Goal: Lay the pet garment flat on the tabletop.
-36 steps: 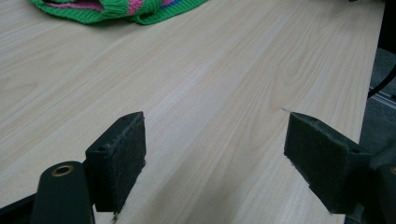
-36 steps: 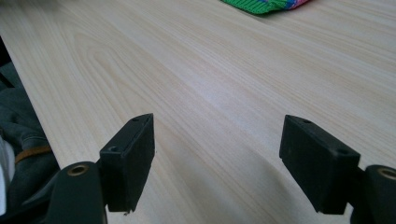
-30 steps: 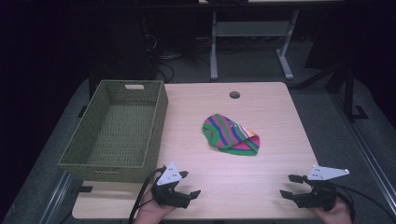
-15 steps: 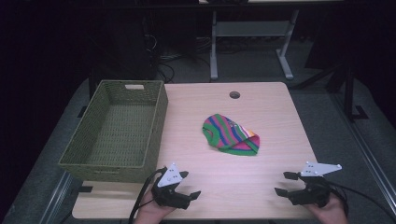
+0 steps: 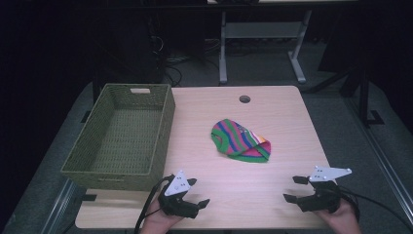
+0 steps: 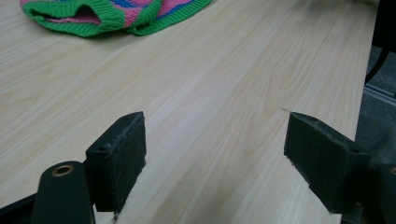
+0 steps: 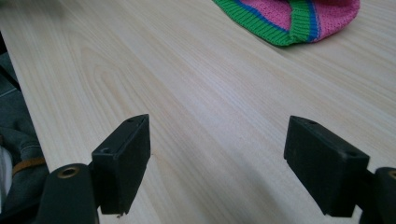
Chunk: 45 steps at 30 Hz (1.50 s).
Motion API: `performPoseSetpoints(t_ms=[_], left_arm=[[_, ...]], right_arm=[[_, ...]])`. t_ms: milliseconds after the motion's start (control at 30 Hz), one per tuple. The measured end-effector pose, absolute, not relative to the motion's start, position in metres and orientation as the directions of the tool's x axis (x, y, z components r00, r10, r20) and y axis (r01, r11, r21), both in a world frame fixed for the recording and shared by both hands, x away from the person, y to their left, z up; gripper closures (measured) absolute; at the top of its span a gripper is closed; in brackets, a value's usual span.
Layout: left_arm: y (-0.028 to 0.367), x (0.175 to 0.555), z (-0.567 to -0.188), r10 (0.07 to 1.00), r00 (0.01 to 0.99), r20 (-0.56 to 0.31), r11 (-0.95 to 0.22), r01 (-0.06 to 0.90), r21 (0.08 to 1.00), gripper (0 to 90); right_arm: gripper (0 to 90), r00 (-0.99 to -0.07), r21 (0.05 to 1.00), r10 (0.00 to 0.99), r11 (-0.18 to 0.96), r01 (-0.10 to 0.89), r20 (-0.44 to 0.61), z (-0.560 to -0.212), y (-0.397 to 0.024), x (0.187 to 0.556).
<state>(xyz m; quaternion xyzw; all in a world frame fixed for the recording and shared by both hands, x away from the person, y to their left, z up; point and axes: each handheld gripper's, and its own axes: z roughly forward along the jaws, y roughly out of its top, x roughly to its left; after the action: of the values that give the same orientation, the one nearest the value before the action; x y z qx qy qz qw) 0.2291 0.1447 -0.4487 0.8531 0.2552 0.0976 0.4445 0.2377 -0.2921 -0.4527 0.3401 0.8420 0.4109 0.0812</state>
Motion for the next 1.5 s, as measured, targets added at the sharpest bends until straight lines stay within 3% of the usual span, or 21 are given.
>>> performPoseSetpoints(t_ms=[433,1500], left_arm=[[0.143,0.228,-0.449,0.514,0.855,-0.069,-0.471,0.349,0.81,20.5],[0.145,0.228,-0.449,0.517,0.854,-0.063,-0.469,0.344,0.814,20.9]], right_arm=[[22.9,-0.783,0.732,0.605,0.466,0.497,0.147,-0.451,-0.275,0.249],[18.8,-0.819,0.618,0.511,0.562,0.549,0.262,-0.431,-0.236,0.323]])
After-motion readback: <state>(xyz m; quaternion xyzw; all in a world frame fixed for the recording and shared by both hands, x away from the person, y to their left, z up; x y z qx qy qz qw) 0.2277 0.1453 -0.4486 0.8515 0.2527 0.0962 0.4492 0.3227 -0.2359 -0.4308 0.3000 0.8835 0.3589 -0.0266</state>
